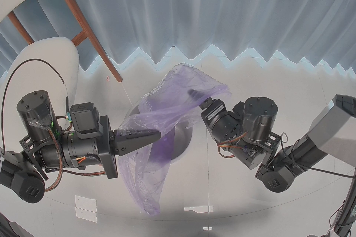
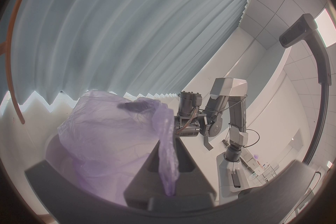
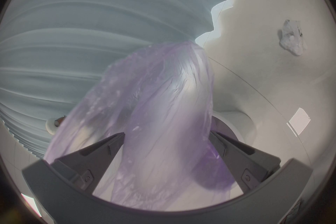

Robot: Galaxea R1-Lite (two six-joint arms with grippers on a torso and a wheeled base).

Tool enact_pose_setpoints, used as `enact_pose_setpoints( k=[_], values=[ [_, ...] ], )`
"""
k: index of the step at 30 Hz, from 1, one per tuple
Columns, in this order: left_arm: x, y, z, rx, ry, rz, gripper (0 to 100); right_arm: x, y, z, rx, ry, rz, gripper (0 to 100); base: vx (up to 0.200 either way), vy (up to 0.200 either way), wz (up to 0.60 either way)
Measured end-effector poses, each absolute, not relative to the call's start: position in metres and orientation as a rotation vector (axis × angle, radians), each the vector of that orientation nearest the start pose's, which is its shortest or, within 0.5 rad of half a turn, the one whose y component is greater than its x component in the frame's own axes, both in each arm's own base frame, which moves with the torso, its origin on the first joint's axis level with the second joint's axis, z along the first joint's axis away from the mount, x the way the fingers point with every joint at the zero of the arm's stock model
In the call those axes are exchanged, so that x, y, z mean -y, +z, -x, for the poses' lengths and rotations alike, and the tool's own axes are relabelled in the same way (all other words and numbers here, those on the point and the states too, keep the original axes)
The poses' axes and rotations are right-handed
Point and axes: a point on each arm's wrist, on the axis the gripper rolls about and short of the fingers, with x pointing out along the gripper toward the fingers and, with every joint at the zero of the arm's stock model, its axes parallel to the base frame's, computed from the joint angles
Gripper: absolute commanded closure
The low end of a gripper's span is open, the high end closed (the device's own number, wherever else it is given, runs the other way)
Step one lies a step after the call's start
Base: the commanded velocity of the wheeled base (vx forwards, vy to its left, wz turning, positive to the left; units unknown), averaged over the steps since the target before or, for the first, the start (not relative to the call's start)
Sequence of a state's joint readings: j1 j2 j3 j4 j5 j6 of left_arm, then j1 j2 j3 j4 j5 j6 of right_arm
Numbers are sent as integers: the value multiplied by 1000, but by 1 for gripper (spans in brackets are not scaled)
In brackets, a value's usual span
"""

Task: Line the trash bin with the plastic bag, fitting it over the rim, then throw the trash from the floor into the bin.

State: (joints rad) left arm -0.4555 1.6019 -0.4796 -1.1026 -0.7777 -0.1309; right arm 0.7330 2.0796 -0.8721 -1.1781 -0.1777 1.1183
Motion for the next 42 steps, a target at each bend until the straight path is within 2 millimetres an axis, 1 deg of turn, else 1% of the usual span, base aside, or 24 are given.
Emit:
enact_pose_setpoints(
  k=[4, 9, 10, 14, 18, 23, 28, 31, 34, 38, 39, 42],
  values=[
    [124, 173, -216, -102, -1231, 117, 100, -260, 127, -295, -321, 488, -1083, 0, 0, 0, 0],
    [123, 172, -216, -106, -1230, 118, 100, -265, 131, -300, -302, 499, -1093, 0, 0, 0, 0],
    [123, 172, -215, -107, -1230, 118, 100, -265, 132, -301, -300, 498, -1094, 100, 0, 0, 0],
    [123, 172, -215, -110, -1230, 120, 100, -265, 132, -300, -295, 491, -1090, 100, 0, 0, 0],
    [123, 171, -215, -116, -1221, 121, 100, -260, 131, -294, -315, 503, -1058, 100, 0, 0, 0],
    [125, 167, -213, -134, -1158, 124, 100, -249, 126, -279, -363, 592, -882, 100, 0, 0, 0],
    [128, 164, -211, -149, -1123, 128, 100, -231, 117, -265, -388, 711, -628, 100, 0, 0, 0],
    [130, 163, -210, -156, -1115, 131, 100, -220, 113, -259, -388, 752, -521, 100, 0, 0, 0],
    [131, 161, -209, -162, -1111, 136, 100, -212, 111, -256, -391, 760, -482, 100, 0, 0, 0],
    [129, 154, -204, -199, -1109, 151, 100, -208, 111, -255, -390, 755, -479, 100, 0, 0, 0],
    [129, 152, -202, -211, -1110, 153, 0, -207, 112, -255, -389, 755, -479, 100, 0, 0, 0],
    [129, 148, -198, -234, -1114, 160, 0, -205, 112, -255, -388, 751, -479, 100, 0, 0, 0]
  ],
)
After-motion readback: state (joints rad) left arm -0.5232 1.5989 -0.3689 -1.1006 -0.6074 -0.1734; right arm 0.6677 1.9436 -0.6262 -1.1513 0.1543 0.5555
